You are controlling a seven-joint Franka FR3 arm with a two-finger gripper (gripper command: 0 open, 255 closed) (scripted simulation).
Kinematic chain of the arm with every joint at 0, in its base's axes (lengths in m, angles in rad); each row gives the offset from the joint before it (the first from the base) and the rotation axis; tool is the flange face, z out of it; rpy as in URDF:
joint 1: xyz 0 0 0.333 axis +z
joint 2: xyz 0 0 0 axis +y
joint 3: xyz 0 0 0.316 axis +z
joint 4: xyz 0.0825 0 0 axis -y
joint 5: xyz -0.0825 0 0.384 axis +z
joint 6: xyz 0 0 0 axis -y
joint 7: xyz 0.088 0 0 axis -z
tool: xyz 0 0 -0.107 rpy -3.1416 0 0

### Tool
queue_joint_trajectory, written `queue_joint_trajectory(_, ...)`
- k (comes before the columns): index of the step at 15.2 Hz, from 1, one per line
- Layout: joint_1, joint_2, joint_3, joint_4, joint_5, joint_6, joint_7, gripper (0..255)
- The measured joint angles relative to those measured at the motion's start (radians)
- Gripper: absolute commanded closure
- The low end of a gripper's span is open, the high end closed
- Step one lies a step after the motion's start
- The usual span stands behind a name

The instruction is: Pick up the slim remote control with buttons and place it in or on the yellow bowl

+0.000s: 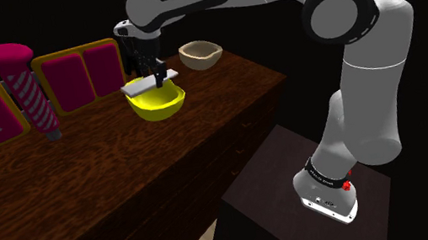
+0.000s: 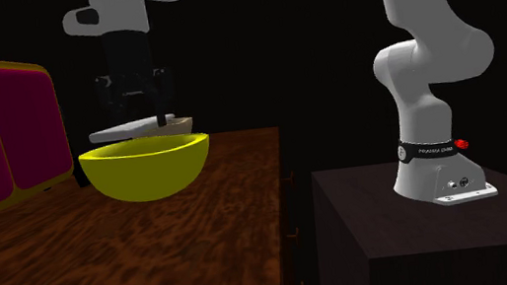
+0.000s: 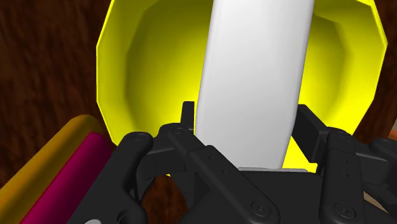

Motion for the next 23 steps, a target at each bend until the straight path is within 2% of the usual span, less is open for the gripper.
queue_joint_trajectory(5,0.0,0.013,0.002,-0.047,0.006,0.06,-0.005,255)
queue_joint_trajectory(12,0.0,0.016,0.002,-0.049,0.007,0.069,-0.005,255)
queue_joint_trajectory(13,0.0,0.016,0.002,-0.048,0.007,0.068,-0.005,0)
queue_joint_trajectory(19,0.0,0.019,0.003,-0.049,0.007,0.069,-0.005,0)
queue_joint_trajectory(23,0.0,0.0,0.0,0.017,0.0,-0.015,0.002,0)
